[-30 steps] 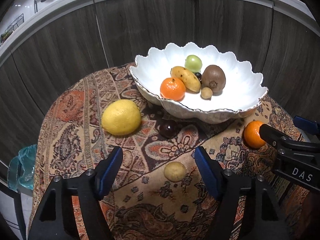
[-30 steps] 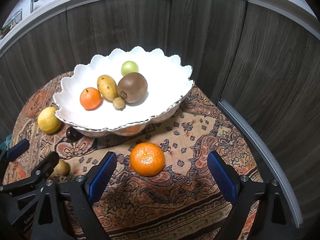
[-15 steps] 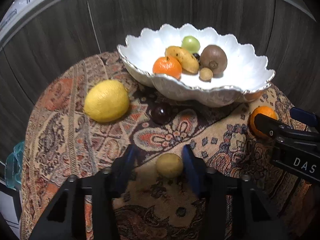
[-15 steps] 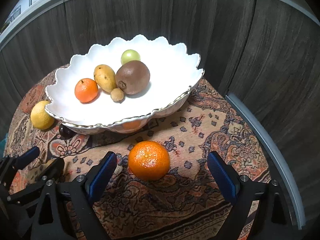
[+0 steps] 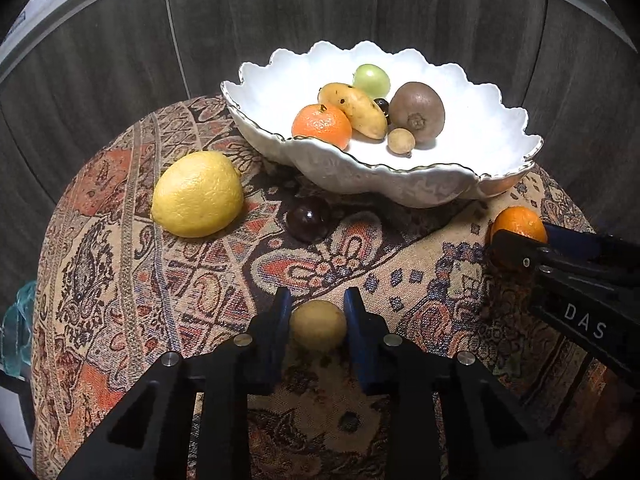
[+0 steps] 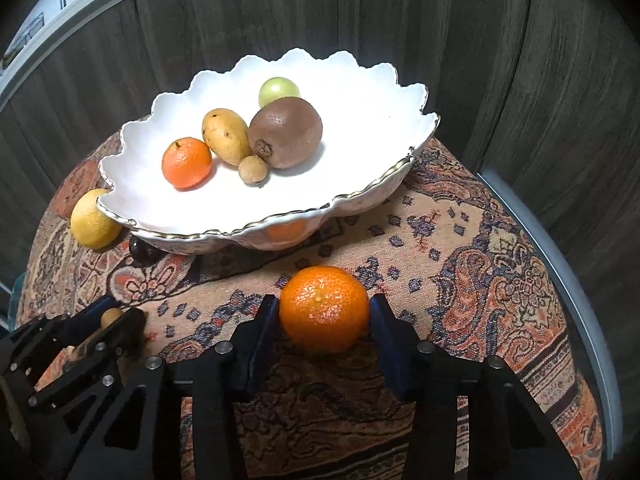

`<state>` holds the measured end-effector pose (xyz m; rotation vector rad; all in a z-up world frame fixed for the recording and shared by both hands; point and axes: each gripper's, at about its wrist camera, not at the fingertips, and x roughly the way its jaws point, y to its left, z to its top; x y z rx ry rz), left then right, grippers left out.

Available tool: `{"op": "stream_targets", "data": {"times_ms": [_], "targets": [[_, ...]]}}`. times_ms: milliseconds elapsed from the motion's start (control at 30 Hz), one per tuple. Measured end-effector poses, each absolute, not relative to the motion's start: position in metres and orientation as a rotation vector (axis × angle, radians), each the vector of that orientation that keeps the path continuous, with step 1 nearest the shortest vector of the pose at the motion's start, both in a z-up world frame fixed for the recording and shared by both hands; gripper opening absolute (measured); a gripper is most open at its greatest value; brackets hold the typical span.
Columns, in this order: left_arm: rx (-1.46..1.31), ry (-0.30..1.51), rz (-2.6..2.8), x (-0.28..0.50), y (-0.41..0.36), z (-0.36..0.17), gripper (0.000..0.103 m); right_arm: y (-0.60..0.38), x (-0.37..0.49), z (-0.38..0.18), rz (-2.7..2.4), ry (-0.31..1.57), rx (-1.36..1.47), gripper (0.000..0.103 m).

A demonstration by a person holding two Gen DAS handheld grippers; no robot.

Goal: Organize fruits
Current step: 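Grasp the small tan round fruit with the left tool while the right tool grasps a mandarin, then carry the small fruit and mandarin into the white bowl and release both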

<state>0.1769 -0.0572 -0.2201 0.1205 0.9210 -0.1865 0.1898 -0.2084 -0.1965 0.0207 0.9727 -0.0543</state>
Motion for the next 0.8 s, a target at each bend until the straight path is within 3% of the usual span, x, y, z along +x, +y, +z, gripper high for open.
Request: {"op": "stream_targets", "data": {"times_ms": [800], "targets": [[0.139,0.820,-0.183,0.163,-0.055,-0.153,0.027,-0.204,0.162,-0.129,-0.048,0.856,0.022,0.045]]}}
